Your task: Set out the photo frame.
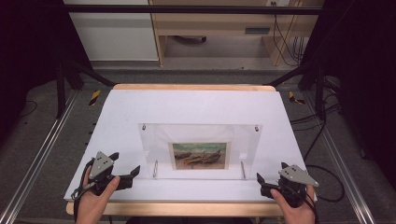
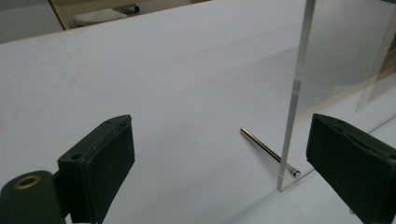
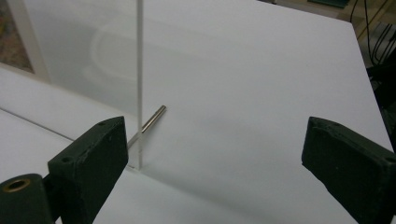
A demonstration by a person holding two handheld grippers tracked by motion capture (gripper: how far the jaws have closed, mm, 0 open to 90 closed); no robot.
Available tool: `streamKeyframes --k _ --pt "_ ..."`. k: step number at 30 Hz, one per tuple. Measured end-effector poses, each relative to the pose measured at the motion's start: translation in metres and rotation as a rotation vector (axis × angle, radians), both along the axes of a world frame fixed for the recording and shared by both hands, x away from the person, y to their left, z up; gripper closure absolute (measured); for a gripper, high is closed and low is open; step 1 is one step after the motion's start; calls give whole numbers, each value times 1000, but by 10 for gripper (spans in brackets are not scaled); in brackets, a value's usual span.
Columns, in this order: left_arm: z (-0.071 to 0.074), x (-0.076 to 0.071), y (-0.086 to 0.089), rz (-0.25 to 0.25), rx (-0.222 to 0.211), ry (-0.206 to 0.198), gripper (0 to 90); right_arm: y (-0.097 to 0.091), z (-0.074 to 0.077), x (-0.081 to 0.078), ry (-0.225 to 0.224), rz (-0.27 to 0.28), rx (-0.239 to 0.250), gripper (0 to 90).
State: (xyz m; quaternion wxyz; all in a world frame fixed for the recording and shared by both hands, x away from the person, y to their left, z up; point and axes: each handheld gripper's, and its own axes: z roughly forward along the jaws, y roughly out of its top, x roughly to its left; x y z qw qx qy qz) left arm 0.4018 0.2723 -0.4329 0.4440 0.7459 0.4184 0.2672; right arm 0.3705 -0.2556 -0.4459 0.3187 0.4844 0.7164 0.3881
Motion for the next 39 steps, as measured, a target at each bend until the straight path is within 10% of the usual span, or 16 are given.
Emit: streamKeyframes --k 19,39 --pt "-3 61 5 45 88 21 86 -5 -4 52 67 -23 -20 96" --pt "-24 130 13 102 81 88 108 -23 -17 124 165 -71 19 119"
